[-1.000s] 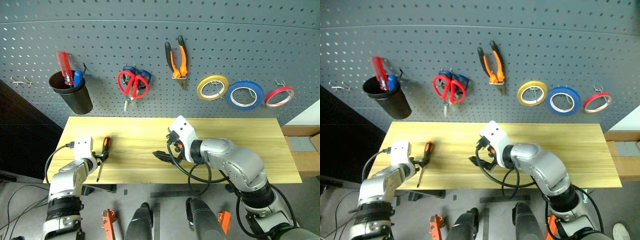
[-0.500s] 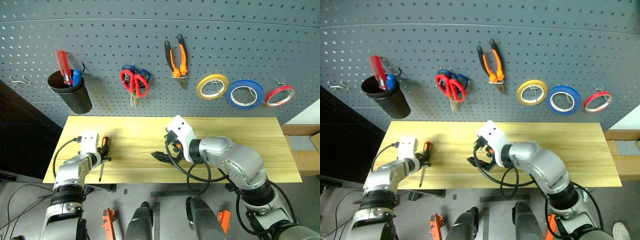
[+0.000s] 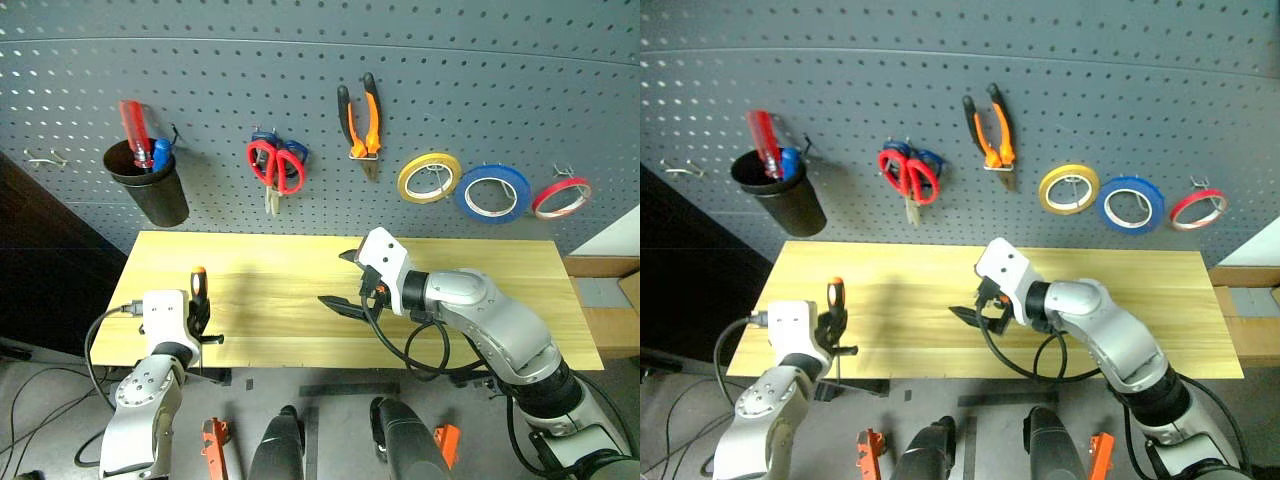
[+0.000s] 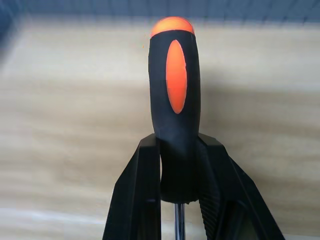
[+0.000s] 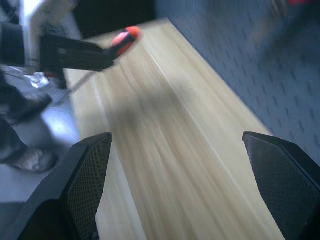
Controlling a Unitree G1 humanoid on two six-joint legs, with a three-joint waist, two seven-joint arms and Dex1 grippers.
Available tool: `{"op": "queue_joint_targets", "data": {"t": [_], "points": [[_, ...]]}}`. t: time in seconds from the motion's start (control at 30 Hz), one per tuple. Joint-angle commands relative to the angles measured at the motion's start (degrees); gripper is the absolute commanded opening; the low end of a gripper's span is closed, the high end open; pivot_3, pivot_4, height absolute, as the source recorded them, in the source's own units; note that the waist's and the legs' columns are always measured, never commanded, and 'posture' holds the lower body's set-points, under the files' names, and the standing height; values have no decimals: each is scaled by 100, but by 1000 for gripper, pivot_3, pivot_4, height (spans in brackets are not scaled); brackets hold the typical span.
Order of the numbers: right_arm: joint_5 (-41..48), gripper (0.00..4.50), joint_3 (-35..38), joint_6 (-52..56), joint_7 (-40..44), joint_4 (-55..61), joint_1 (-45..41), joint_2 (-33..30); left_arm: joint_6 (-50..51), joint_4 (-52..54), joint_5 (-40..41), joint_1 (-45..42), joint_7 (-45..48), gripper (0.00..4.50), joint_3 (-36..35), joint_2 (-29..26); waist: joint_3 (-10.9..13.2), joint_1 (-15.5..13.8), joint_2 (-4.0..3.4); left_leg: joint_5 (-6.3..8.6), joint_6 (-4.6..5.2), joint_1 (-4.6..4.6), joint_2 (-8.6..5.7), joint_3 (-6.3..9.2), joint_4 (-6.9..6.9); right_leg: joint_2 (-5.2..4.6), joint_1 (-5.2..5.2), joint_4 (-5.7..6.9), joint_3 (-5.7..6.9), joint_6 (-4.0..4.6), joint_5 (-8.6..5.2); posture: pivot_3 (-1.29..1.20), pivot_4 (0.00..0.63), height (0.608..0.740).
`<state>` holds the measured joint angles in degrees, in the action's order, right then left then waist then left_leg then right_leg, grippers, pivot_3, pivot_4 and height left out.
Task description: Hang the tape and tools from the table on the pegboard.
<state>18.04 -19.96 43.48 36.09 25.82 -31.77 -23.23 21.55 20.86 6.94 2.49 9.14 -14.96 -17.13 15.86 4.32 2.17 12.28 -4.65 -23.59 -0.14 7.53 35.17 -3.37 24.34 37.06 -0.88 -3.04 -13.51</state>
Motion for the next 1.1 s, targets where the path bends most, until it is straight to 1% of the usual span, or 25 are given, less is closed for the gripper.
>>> {"op": "queue_joint_targets", "data": {"t": [0.03,0.1,0.2,0.27,0.33,0.4,0.5,0.57,0.7,0.8,0.9,1.0,1.07,1.1], "points": [[118,4500,359,-453,52,16,-332,233,-564,536,-198,-833,-190,609,-107,-246,-46,-36,3,-7,-1,1,0,0,4,2,-3,1,0,-3,9,-92,130,740],[108,4500,426,-564,36,-159,-471,358,-526,437,-106,-1298,-272,609,-267,-311,-140,-54,8,-32,-3,0,1,-2,4,6,-5,-14,-2,-4,46,-89,115,740],[-4,4500,474,-729,-36,-454,-644,492,-452,178,64,-2139,-373,609,-566,-517,-275,-45,14,-35,-2,20,0,-11,5,6,-26,-17,-10,-12,50,-91,108,740],[-68,4500,488,-845,-40,-616,-736,539,-466,-27,146,-2703,-397,609,-713,-700,-308,-45,25,-42,-1,24,8,-5,5,17,-26,-10,-4,-15,47,-90,102,740],[-116,4500,525,-914,-92,-744,-818,609,-559,-448,216,-3428,-385,609,-851,-973,-311,-42,26,-51,-8,31,17,-3,5,26,-28,-4,-3,-14,49,-90,100,740],[-162,4500,541,-961,-124,-832,-862,666,-691,-842,236,-3819,-343,609,-904,-1150,-322,-23,22,-64,-14,31,19,0,3,31,-27,-3,-2,-13,59,-92,98,740],[-236,4500,522,-980,-202,-912,-911,733,-1166,-1801,262,-4460,-182,609,-912,-1405,-365,13,23,-64,-14,33,18,-6,3,29,-28,-5,-8,-13,63,-92,95,740],[-269,4500,513,-970,-220,-944,-928,757,-1442,-2224,245,-4661,-145,609,-885,-1458,-385,30,21,-65,-14,33,19,-4,2,30,-27,-5,-6,8,76,-92,95,740],[-321,4500,480,-952,-231,-930,-908,807,-2358,-3421,10,-5007,-168,609,-714,-1464,-406,49,24,-65,-15,34,18,-3,2,29,-26,-1,-7,10,78,-99,98,740],[-340,4500,477,-920,-240,-886,-897,836,-2769,-4200,-22,-5154,-248,609,-686,-1381,-408,57,24,-66,-15,34,18,-3,2,29,-26,2,-7,11,79,-107,101,740],[-334,4500,487,-901,-245,-838,-885,851,-3058,-4526,-23,-5127,-287,609,-642,-1337,-409,68,23,-66,-15,34,18,-4,3,29,-26,3,-8,11,79,-116,104,740],[-269,4500,536,-857,-266,-771,-867,893,-3172,-4444,49,-4867,-231,609,-651,-1260,-409,80,23,-66,-15,33,18,-3,2,29,-24,4,-8,11,80,-118,105,740],[-220,4500,559,-799,-257,-734,-859,912,-3181,-4283,80,-4733,-220,1335,-635,-1213,-412,85,22,-65,-15,34,18,-3,1,28,-23,6,-8,11,80,-116,102,740],[-204,4500,562,-786,-242,-719,-855,915,-3157,-4212,72,-4683,-266,1586,-634,-1194,-413,86,23,-65,-15,34,18,-4,1,28,-24,7,-9,11,80,-116,102,740]]}}
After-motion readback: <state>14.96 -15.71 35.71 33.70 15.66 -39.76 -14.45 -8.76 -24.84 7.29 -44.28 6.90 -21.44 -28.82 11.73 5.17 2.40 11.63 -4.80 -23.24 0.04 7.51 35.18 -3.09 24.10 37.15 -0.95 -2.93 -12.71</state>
